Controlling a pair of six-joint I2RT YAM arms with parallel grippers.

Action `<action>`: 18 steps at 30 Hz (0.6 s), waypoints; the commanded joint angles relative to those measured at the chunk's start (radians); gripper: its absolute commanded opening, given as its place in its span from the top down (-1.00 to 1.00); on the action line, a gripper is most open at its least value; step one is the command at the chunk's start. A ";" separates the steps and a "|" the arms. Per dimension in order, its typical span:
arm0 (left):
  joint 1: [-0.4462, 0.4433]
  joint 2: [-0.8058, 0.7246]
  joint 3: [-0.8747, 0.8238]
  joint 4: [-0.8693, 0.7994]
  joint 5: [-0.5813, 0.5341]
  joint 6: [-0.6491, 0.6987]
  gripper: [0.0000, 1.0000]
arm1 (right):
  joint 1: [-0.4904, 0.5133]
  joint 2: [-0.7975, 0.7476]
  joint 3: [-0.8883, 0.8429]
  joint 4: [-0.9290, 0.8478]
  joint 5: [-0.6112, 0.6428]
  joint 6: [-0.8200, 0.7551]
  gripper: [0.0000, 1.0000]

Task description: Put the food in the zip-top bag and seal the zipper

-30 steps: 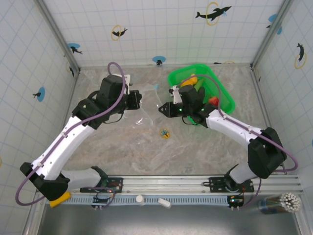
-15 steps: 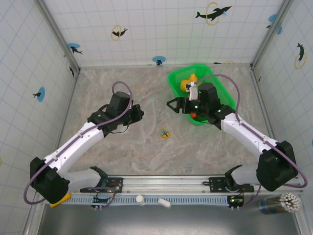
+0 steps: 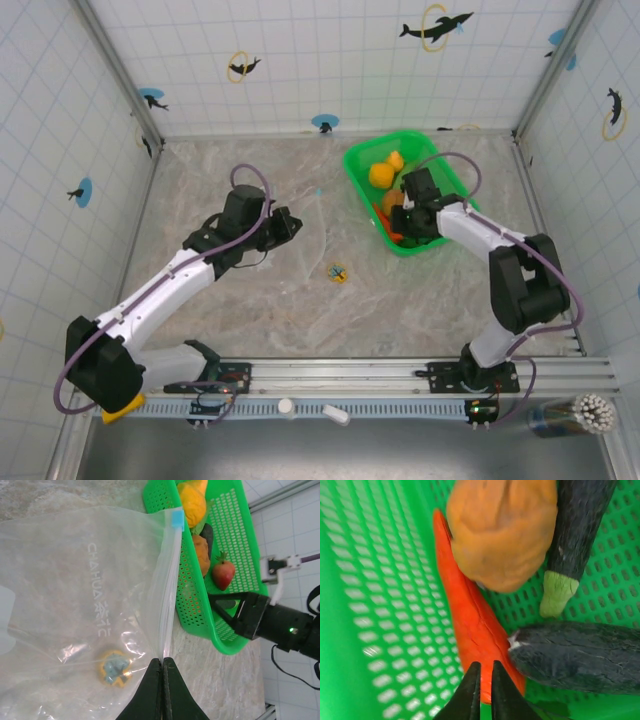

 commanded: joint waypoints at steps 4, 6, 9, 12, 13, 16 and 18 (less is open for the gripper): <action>0.016 -0.029 -0.003 -0.005 0.008 0.035 1.00 | 0.055 -0.016 0.002 -0.091 -0.014 -0.057 0.81; 0.022 -0.033 0.001 -0.007 0.009 0.042 1.00 | 0.081 -0.026 -0.011 -0.082 -0.076 -0.053 0.80; 0.031 -0.039 0.006 -0.011 0.009 0.049 1.00 | 0.125 -0.027 -0.018 -0.070 -0.146 -0.028 0.75; 0.037 -0.046 0.009 -0.016 0.011 0.057 1.00 | 0.178 -0.026 -0.036 -0.038 -0.166 0.012 0.69; 0.039 -0.048 0.009 -0.020 0.011 0.059 1.00 | 0.200 -0.028 -0.044 -0.023 -0.165 0.031 0.68; 0.043 -0.057 0.012 -0.027 0.015 0.063 1.00 | 0.257 -0.039 -0.064 0.003 -0.166 0.079 0.66; 0.045 -0.063 0.013 -0.035 0.014 0.067 1.00 | 0.286 -0.055 -0.078 0.033 -0.183 0.103 0.62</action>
